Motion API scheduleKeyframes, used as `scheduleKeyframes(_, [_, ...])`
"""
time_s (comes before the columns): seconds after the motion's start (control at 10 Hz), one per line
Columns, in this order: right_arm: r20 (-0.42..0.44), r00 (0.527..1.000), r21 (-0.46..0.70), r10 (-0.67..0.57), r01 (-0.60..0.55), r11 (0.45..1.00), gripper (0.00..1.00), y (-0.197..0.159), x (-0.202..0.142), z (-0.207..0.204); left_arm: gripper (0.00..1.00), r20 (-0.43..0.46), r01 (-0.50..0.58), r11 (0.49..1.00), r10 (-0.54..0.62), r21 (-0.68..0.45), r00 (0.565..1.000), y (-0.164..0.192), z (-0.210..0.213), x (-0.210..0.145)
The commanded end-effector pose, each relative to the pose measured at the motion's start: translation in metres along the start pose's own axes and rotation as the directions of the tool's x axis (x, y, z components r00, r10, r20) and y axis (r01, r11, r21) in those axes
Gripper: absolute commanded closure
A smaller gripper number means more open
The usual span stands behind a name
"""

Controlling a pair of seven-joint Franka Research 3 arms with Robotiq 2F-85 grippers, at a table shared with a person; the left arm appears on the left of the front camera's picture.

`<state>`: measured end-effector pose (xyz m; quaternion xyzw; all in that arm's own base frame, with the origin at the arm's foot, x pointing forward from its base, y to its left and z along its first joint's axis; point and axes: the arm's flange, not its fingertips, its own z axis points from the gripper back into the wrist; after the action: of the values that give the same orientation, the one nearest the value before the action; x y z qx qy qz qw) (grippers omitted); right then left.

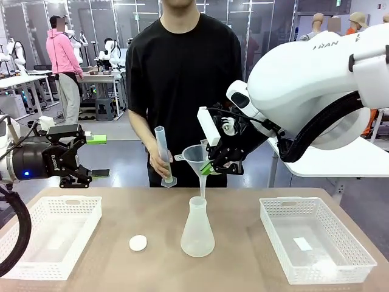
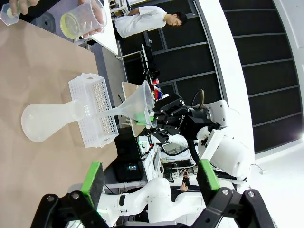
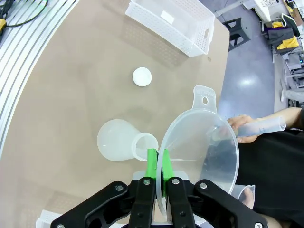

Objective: Prepare the solutions needed for the experiment.
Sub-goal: Pick up the Plastic Funnel and insert it into the Big flask.

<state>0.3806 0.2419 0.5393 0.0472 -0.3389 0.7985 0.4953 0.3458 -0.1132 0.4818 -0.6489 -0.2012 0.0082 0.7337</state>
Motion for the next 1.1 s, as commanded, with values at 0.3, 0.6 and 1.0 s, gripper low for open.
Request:
scheduleKeyframes(0.3, [0.035,0.999,-0.007,-0.004,0.004,1.0,0.96,-0.009,-0.008,-0.016,0.0,0.011,-0.009,1.0,0.01,-0.026,1.0,-0.001,-0.003,-0.004])
scheduleKeyframes(0.6, [0.059,0.998,0.004,-0.005,0.004,1.0,0.96,-0.012,-0.011,-0.027,0.0,0.011,-0.009,1.0,0.01,-0.026,1.0,-0.001,-0.003,-0.004])
scheduleKeyframes(1.0, [0.041,0.999,0.015,-0.01,0.009,1.0,0.96,-0.013,-0.019,-0.044,0.0,0.011,-0.009,1.0,0.01,-0.026,1.0,-0.001,-0.003,-0.004])
